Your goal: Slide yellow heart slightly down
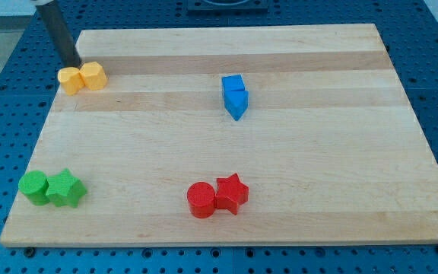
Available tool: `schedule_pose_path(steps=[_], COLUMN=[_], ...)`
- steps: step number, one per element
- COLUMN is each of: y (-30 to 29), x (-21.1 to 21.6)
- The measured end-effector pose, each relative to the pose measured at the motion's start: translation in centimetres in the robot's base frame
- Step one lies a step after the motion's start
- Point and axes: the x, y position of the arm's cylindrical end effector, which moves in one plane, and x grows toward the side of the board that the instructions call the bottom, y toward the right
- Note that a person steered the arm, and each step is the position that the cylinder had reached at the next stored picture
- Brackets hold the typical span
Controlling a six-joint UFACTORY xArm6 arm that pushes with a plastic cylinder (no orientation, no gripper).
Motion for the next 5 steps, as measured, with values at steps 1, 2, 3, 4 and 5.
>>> schedule_pose_path(steps=[1,2,3,4,5], y=[0.0,0.0,0.0,0.0,-0.5], x=[0.1,2.0,4.1,4.1,1.1])
